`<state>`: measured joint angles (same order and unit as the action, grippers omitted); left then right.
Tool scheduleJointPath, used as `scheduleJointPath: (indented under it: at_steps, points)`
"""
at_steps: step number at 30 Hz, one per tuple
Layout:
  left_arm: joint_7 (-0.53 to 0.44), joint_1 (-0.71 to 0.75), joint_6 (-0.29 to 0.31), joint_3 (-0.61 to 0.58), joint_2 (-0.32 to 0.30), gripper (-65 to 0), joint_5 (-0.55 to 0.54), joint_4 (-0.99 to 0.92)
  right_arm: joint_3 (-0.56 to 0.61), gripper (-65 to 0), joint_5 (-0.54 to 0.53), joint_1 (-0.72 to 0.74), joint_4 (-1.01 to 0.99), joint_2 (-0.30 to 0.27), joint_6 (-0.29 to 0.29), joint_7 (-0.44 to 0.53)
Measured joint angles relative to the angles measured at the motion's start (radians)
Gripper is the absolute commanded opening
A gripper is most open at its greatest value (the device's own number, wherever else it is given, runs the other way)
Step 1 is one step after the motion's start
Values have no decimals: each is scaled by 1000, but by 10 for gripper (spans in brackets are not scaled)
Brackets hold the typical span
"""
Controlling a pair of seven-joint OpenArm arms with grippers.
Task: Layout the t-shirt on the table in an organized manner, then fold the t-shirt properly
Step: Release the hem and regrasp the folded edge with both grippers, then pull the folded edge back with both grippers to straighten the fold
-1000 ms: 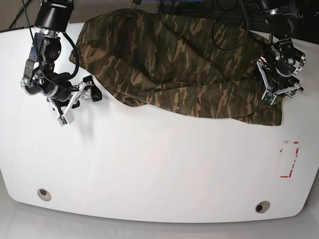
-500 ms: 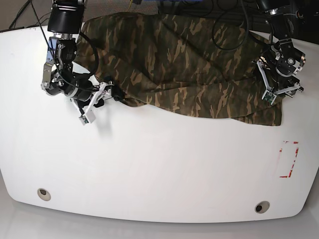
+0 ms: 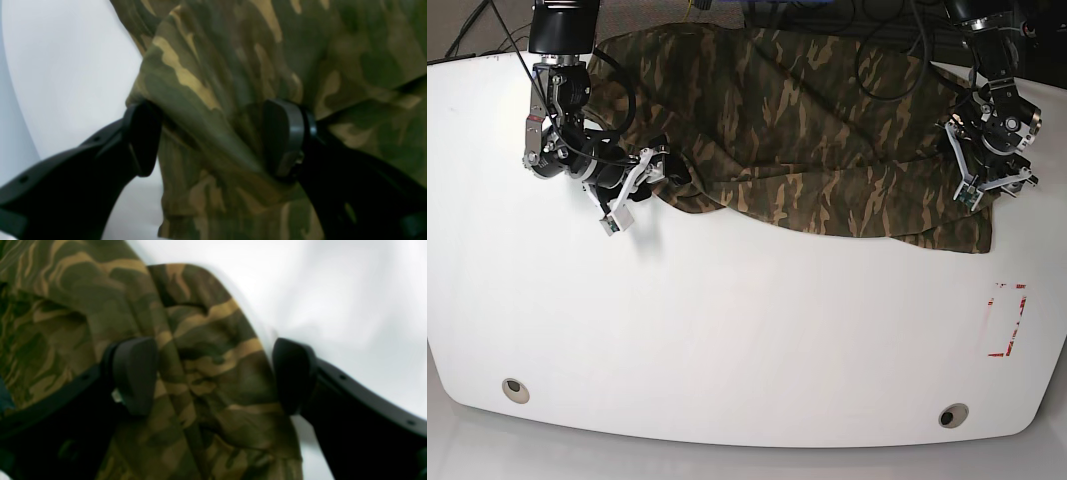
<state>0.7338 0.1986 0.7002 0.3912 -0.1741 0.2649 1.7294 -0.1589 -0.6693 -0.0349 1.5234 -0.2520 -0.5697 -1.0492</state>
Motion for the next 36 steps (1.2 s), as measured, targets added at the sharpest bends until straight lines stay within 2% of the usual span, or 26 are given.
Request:
scheduleJointPath:
  at_steps: [3, 7, 11, 12, 16, 29, 36]
  points:
    - [-1, -1, 2, -2, 4, -223, -4, 0, -1, -234, -6, -3, 0, -2, -4, 1]
    - [-1, -2, 4, -1, 0, -223, -3, 0, -1, -389, 8, -3, 0, -2, -3, -5]
    - [0, -13, 4, 0, 1, -223, 0, 0, 0, -500, 11, -7, 0, -2, -3, -9]
    - [-1, -14, 4, 0, 1, -223, -1, 0, 0, -545, 11, -8, 0, -2, -3, -9]
    - [-1, -22, 4, 0, 1, -223, -3, 0, 0, -635, 12, -8, -1, -3, -2, -11]
    - [-1, -29, 4, 0, -14, -223, -3, 0, -2, -650, 16, -7, 49, -14, 5, -25]
    - [-1, -29, 4, 0, -14, -223, -3, 0, -10, -650, 11, 76, 127, -74, 5, -52]
